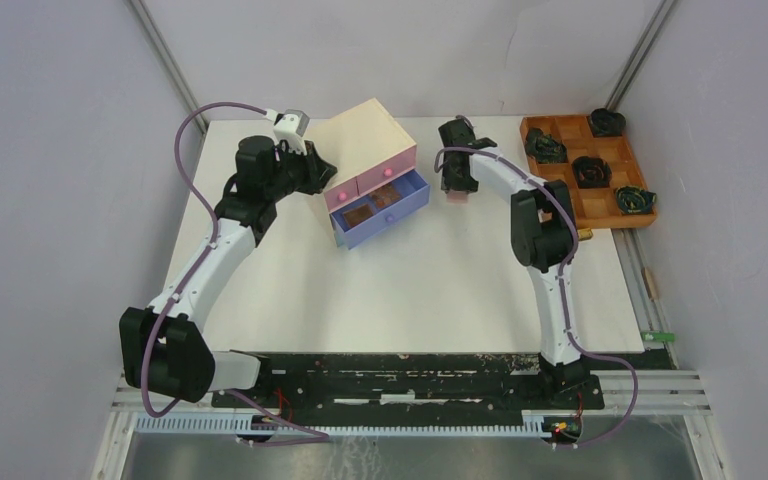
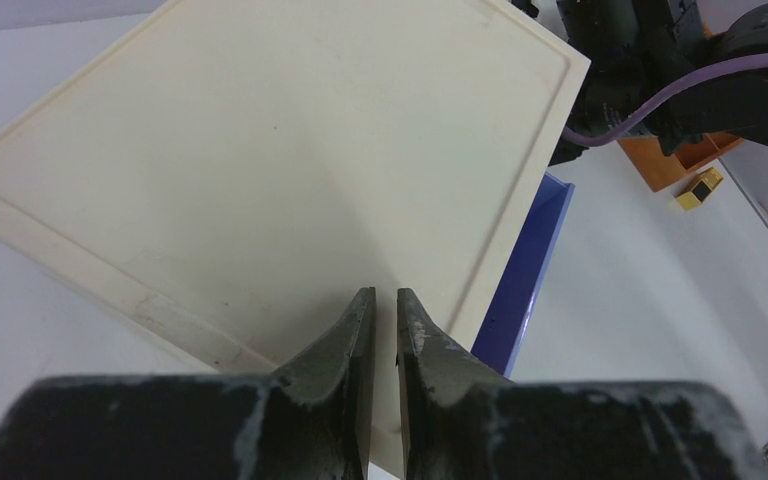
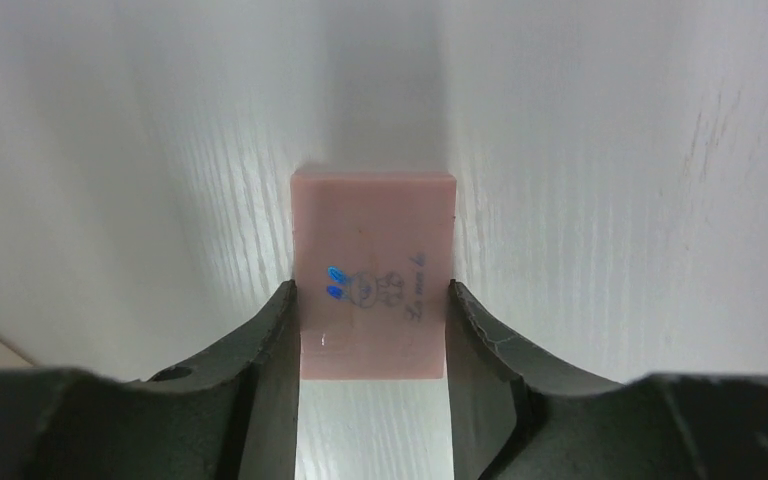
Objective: Organize the makeup
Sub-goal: Pick up the makeup from the center of the board, then place the makeup in the drawer.
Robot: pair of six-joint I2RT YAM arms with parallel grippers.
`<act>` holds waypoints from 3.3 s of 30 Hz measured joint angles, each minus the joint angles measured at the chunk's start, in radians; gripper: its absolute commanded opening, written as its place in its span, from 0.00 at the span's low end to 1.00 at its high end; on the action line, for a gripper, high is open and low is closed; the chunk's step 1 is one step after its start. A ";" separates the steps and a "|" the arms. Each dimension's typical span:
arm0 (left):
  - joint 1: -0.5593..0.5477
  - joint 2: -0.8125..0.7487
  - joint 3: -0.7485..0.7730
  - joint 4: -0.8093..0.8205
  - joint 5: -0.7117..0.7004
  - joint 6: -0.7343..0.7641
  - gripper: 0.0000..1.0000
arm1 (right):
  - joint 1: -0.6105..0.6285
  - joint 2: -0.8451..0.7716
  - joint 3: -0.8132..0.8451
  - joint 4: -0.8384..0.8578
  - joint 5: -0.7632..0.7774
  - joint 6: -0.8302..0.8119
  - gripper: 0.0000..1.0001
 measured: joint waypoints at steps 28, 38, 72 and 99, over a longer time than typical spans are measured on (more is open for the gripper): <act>0.021 0.000 -0.006 0.011 0.022 0.000 0.20 | 0.204 -0.682 -0.346 0.039 -0.183 -0.013 0.01; 0.022 0.000 -0.010 0.019 0.023 0.000 0.20 | 0.296 -0.692 -0.438 0.211 -0.195 0.080 0.01; 0.030 0.000 -0.017 0.033 0.027 0.000 0.20 | 0.461 -0.631 -0.764 0.937 -0.112 0.178 0.76; 0.033 0.002 -0.018 0.036 0.034 0.000 0.04 | 0.544 -0.901 -0.840 0.735 0.033 -0.059 0.01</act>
